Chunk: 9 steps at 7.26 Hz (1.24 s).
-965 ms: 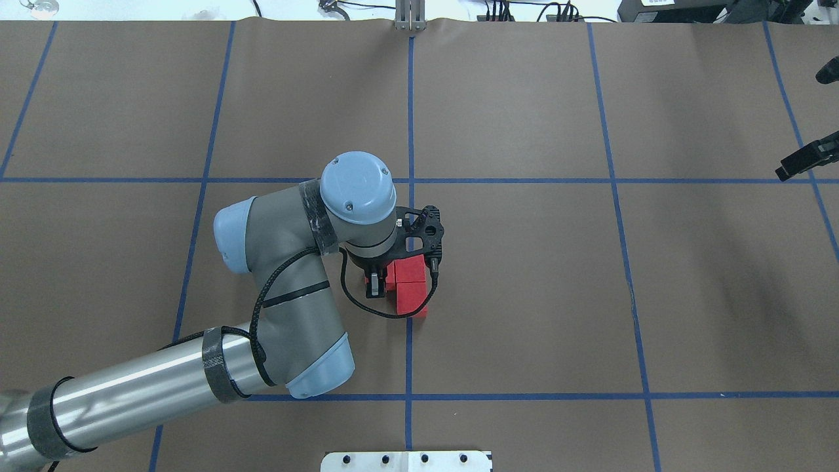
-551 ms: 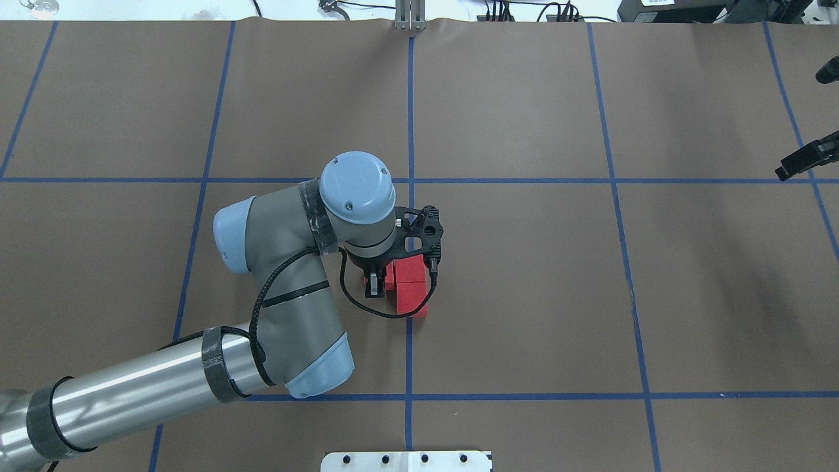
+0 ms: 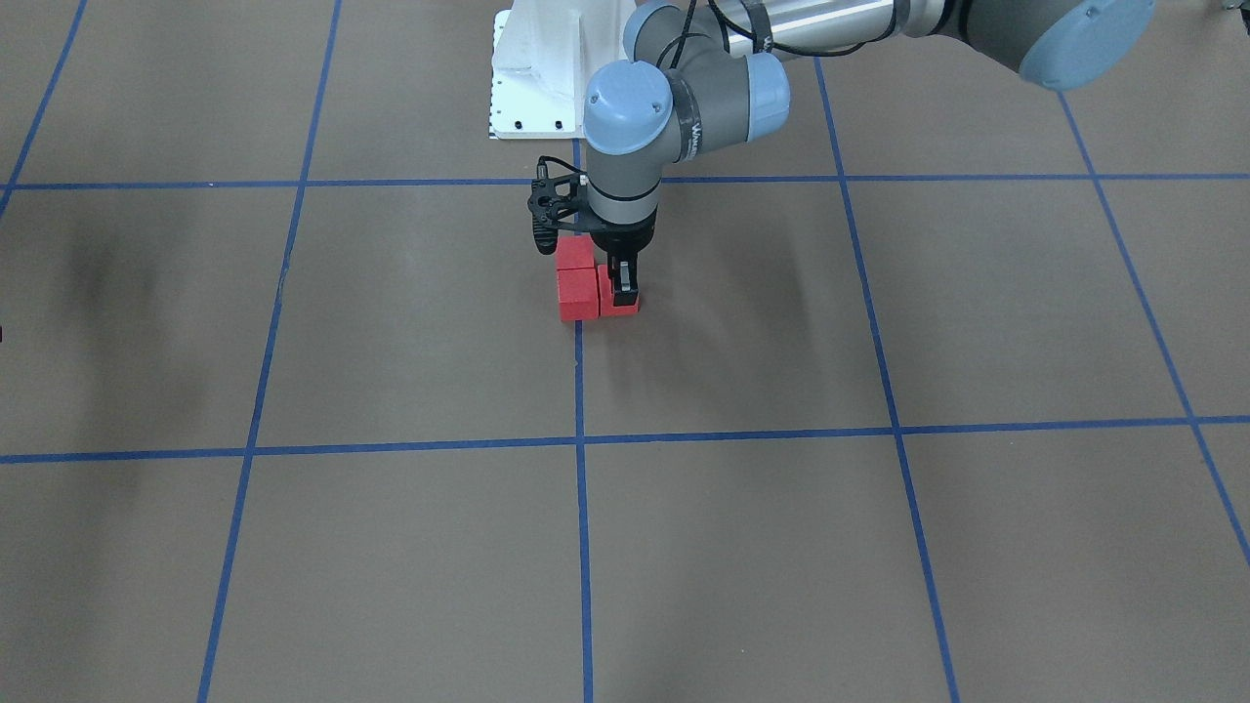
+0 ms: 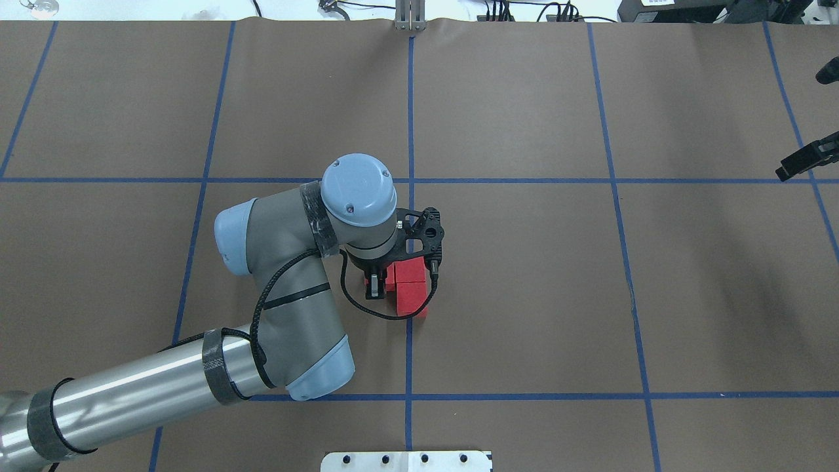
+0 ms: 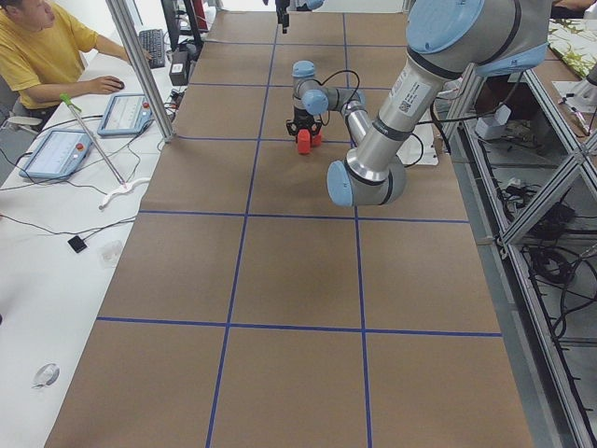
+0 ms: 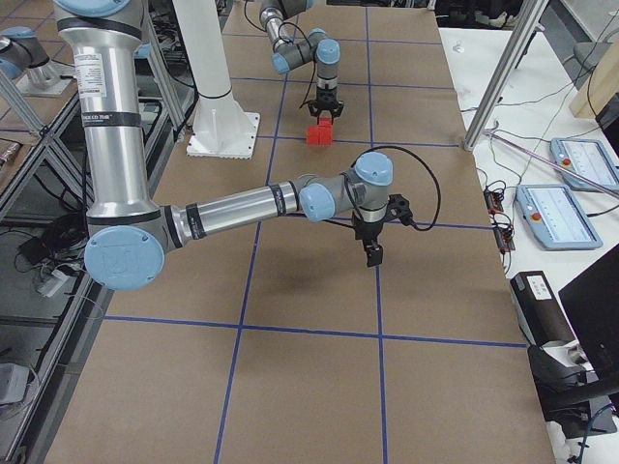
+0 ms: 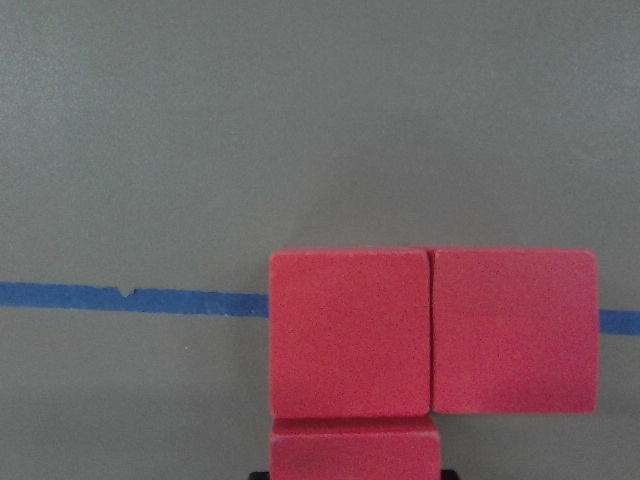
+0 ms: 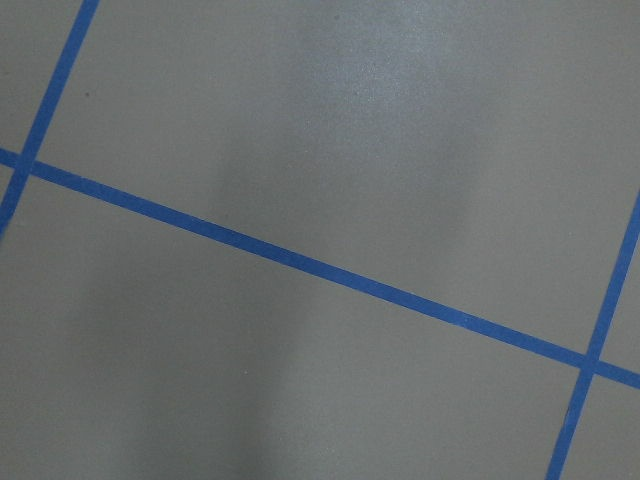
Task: Form red blocks into L shape at center
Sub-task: 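Hold the cube pressed against the pair with the left gripper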
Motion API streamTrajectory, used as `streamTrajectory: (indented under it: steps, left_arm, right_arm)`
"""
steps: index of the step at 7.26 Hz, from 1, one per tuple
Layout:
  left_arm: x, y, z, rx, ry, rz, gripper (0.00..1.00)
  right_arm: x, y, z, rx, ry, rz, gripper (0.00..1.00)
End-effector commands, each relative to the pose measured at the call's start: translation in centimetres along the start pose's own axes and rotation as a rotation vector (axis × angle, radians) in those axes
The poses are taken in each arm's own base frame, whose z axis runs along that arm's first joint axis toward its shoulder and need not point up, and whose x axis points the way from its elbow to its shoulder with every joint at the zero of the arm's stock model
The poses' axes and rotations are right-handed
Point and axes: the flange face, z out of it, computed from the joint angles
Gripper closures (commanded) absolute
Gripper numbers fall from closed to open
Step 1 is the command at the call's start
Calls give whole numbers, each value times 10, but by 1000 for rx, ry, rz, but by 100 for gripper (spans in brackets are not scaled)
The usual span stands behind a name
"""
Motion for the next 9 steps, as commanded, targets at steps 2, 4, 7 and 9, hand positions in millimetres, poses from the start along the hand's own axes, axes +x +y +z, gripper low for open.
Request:
streamTrajectory:
  steps: [2, 4, 7, 9]
  left_arm:
    - [0, 0, 0, -2, -2, 7, 42]
    - [0, 1, 1, -5, -2, 4, 38]
    - [-1, 1, -2, 0, -6, 13, 40]
    - [-1, 0, -3, 3, -7, 14, 40]
  right_arm:
    - [0, 0, 0, -1, 0, 0, 0]
    - [0, 0, 0, -1, 0, 0, 0]
    - [0, 0, 0, 2, 0, -1, 0]
    - [0, 0, 0, -1, 0, 0, 0]
